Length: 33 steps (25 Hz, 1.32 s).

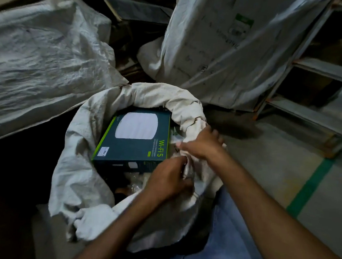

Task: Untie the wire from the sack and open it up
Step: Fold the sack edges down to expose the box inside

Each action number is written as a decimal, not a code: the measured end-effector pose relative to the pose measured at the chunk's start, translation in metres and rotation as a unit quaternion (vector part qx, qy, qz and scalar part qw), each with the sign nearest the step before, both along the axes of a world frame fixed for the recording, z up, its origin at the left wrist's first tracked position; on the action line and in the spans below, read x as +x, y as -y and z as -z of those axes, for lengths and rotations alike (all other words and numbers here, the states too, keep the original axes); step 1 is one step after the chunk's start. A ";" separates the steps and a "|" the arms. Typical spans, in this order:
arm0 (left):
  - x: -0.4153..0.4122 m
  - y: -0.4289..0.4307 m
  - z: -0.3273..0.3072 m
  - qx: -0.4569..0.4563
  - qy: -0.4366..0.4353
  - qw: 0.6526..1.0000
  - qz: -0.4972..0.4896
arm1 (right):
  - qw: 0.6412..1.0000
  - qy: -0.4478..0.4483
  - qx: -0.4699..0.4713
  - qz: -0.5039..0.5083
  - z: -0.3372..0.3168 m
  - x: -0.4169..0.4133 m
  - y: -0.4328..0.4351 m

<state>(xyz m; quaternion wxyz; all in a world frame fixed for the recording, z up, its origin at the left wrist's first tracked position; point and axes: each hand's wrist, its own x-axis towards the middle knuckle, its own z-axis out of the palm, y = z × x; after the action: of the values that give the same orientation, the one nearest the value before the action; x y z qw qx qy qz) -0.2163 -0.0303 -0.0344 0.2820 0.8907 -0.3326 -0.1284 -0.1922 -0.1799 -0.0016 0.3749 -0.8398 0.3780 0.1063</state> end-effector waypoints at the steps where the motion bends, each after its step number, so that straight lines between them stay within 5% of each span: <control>1: -0.015 0.002 0.008 -0.029 0.051 0.998 -0.026 | 1.000 0.006 0.003 -0.001 0.003 -0.008 -0.004; 4: -0.047 0.002 0.007 -0.104 0.062 0.989 -0.079 | 0.968 0.083 0.199 0.128 0.012 -0.018 0.010; 7: -0.028 -0.037 -0.012 -0.151 -0.134 0.976 -0.076 | 0.828 0.091 0.474 0.286 0.017 -0.033 0.035; 9: -0.007 -0.083 -0.020 -0.030 -0.145 0.989 -0.017 | 0.766 0.118 0.539 0.330 0.022 -0.039 0.052; 11: -0.006 -0.118 -0.020 0.094 -0.109 0.990 -0.002 | 0.763 0.127 0.546 0.322 0.024 -0.038 0.051; 13: -0.020 -0.127 -0.012 0.123 -0.081 0.989 0.008 | 0.860 0.122 0.428 0.249 0.024 -0.038 0.032; 15: -0.041 -0.114 -0.001 0.137 0.052 0.989 0.003 | 0.964 0.171 0.120 0.163 0.011 -0.048 0.008; 16: -0.051 -0.106 0.002 0.128 0.125 0.984 -0.006 | 0.972 0.229 -0.009 0.058 0.001 -0.056 -0.002; 18: -0.065 -0.093 0.000 0.111 0.226 0.968 -0.014 | 0.924 0.249 -0.078 -0.279 -0.039 -0.072 -0.020; 20: -0.077 -0.089 -0.004 0.068 0.271 0.959 -0.040 | 0.837 0.025 -0.132 -0.531 -0.061 -0.083 -0.034; 21: -0.084 -0.089 -0.005 0.041 0.288 0.954 -0.070 | 0.799 -0.033 -0.203 -0.566 -0.061 -0.089 -0.043; 23: -0.093 -0.084 -0.007 -0.005 0.304 0.944 -0.131 | 0.769 0.013 -0.361 -0.528 -0.056 -0.102 -0.059; 25: -0.095 -0.082 -0.010 0.007 0.301 0.944 -0.134 | 0.797 0.081 -0.386 -0.458 -0.043 -0.116 -0.066; 29: -0.055 -0.130 -0.048 0.053 -0.033 0.995 0.077 | 0.858 0.126 -0.394 -0.303 -0.024 -0.139 -0.055; 33: 0.001 -0.176 -0.058 0.260 0.087 0.953 0.127 | 0.869 0.071 -0.395 -0.290 -0.018 -0.145 -0.066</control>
<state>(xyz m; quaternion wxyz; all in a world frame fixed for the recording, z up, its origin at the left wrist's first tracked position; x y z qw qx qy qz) -0.2158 0.1456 0.0234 -0.0078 0.8914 -0.4212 -0.1670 -0.3371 -0.1138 0.0162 -0.0104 -0.9948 0.1005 -0.0079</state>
